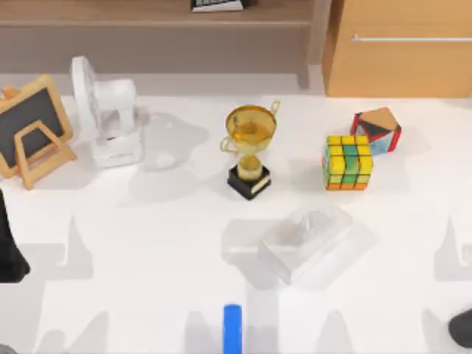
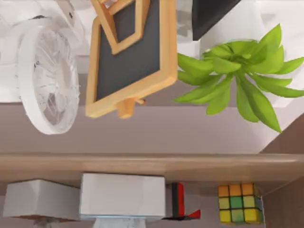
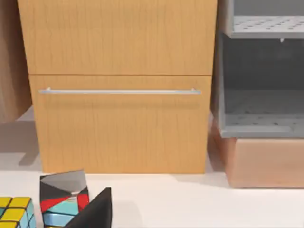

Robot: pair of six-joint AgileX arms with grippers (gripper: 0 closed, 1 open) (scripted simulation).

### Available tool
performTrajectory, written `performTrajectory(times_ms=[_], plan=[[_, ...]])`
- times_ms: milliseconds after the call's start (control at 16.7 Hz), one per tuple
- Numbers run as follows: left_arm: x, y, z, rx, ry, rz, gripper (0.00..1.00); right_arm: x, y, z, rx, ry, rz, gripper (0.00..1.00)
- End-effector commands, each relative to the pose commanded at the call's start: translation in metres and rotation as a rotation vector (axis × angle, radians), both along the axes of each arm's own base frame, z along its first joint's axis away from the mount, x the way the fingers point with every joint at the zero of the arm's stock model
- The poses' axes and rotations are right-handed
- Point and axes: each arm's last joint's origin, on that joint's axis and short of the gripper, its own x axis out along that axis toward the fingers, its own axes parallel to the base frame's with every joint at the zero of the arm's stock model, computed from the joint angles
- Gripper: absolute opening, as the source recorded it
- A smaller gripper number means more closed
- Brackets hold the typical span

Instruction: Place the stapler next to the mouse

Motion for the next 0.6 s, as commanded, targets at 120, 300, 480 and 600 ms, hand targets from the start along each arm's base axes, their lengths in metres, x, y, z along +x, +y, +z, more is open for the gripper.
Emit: performTrajectory(times_ms=[120,300,480,600], plan=[[0.0,0.0,0.0,0.0,0.0,0.0,1.0,0.0,0.0,0.0,0.0,0.0,0.0,1.0],[0.0,0.0,0.0,0.0,0.0,0.0,1.0,0.0,0.005,0.012,0.043,0.042,0.042,1.0],[0.0,0.0,0.0,0.0,0.0,0.0,1.0,0.005,0.017,0.038,0.134,0.161,0.135,1.0],[0.0,0.0,0.0,0.0,0.0,0.0,1.0,0.015,0.03,0.058,0.202,0.295,0.206,1.0]])
